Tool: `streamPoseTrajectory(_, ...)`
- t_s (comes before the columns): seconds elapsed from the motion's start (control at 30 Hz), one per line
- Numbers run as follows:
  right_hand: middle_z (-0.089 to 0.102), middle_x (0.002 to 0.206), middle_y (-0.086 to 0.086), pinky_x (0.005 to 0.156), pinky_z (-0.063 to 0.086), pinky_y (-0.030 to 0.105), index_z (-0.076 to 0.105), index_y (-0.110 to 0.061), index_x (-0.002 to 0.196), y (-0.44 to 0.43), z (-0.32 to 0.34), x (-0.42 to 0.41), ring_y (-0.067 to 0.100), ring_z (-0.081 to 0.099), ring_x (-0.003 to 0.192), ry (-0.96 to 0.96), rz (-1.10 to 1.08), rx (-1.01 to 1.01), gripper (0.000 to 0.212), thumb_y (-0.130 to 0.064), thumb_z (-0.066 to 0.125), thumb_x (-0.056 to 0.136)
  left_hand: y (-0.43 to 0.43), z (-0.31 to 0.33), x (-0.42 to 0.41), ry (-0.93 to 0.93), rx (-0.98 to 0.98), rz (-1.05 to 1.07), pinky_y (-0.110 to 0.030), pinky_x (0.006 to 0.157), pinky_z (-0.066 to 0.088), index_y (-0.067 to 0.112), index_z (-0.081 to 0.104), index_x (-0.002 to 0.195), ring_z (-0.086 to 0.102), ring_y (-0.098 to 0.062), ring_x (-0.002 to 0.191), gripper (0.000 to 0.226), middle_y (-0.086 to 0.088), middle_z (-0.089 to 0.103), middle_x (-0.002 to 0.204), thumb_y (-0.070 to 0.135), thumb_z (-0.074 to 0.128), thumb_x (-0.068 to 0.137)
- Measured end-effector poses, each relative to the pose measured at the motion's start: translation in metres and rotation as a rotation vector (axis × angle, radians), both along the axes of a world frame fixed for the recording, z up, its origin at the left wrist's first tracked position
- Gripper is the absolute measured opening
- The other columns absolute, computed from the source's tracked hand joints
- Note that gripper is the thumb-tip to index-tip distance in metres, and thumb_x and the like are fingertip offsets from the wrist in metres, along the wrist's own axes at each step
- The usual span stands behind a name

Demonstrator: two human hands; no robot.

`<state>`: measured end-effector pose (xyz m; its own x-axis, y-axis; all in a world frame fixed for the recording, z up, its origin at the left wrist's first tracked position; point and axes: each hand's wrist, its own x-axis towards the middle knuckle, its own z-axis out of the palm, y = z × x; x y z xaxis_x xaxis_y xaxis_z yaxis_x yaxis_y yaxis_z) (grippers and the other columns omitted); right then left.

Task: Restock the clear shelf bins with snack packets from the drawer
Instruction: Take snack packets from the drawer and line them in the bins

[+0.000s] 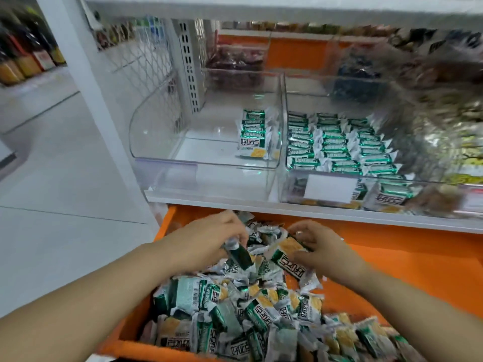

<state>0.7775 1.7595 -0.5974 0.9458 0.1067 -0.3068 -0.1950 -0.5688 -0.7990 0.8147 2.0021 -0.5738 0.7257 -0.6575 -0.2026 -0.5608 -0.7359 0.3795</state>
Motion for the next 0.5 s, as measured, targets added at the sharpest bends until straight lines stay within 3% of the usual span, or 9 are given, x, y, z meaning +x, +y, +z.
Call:
streamPoseTrajectory(0.07,0.059,0.103,-0.013,0.074,0.054,0.022,0.053,-0.026,0.117,-0.005,0.019,-0.010,0.010,0.057,0.106,-0.019,-0.037,0.039,0.043,-0.012,0.073,0.082,-0.014,0.019,-0.007,-0.012,-0.053,0.004,-0.018,0.078,0.035,0.040,0.053,0.103,0.043,-0.002,0.097,0.033,0.022,0.035,0.107,0.014,0.066,0.086)
streamPoseTrajectory(0.13,0.067,0.101,-0.009,0.067,0.059,0.039,0.054,-0.023,0.117,-0.010,0.035,-0.021,0.021,0.067,0.092,-0.022,-0.103,0.172,0.040,-0.007,0.071,0.083,-0.028,0.032,-0.015,-0.011,-0.116,0.032,-0.024,0.078,0.041,0.042,0.049,0.096,0.046,-0.005,0.095,0.034,0.022,0.034,0.105,0.013,0.065,0.087)
streamPoseTrajectory(0.2,0.071,0.104,-0.001,0.064,0.057,0.038,0.054,-0.022,0.116,-0.017,0.048,-0.031,0.024,0.069,0.087,-0.036,-0.174,0.304,0.038,-0.005,0.068,0.085,-0.038,0.041,-0.025,-0.005,-0.175,0.074,-0.026,0.081,0.043,0.042,0.051,0.096,0.049,-0.006,0.101,0.030,0.019,0.033,0.120,0.015,0.064,0.088)
streamPoseTrajectory(0.27,0.072,0.103,-0.001,0.071,0.050,0.027,0.053,-0.025,0.119,-0.024,0.058,-0.041,0.016,0.069,0.090,-0.066,-0.236,0.366,0.039,-0.011,0.068,0.086,-0.043,0.046,-0.034,0.012,-0.223,0.110,-0.020,0.085,0.036,0.041,0.053,0.098,0.044,-0.003,0.107,0.028,0.018,0.027,0.131,0.017,0.065,0.088)
streamPoseTrajectory(0.37,0.069,0.106,0.005,0.089,0.049,0.043,0.051,-0.032,0.122,-0.033,0.070,-0.054,0.021,0.066,0.100,-0.093,-0.312,0.447,0.044,-0.018,0.068,0.084,-0.045,0.054,-0.047,0.051,-0.290,0.143,-0.016,0.088,0.035,0.043,0.053,0.096,0.046,0.003,0.102,0.028,0.021,0.032,0.129,0.020,0.067,0.087)
streamPoseTrajectory(0.43,0.062,0.100,0.013,0.091,0.049,0.051,0.052,-0.036,0.120,-0.034,0.078,-0.061,0.029,0.063,0.098,-0.110,-0.361,0.510,0.045,-0.017,0.068,0.083,-0.046,0.061,-0.055,0.091,-0.368,0.180,-0.016,0.086,0.043,0.042,0.053,0.094,0.056,0.001,0.095,0.028,0.022,0.040,0.122,0.019,0.068,0.086)
streamPoseTrajectory(0.5,0.053,0.095,0.025,0.090,0.050,0.054,0.051,-0.035,0.124,-0.034,0.085,-0.066,0.035,0.059,0.088,-0.118,-0.401,0.568,0.049,-0.013,0.067,0.084,-0.048,0.064,-0.063,0.135,-0.501,0.245,-0.016,0.067,0.049,0.039,0.054,0.090,0.067,-0.007,0.076,0.030,0.018,0.048,0.114,0.012,0.067,0.086)
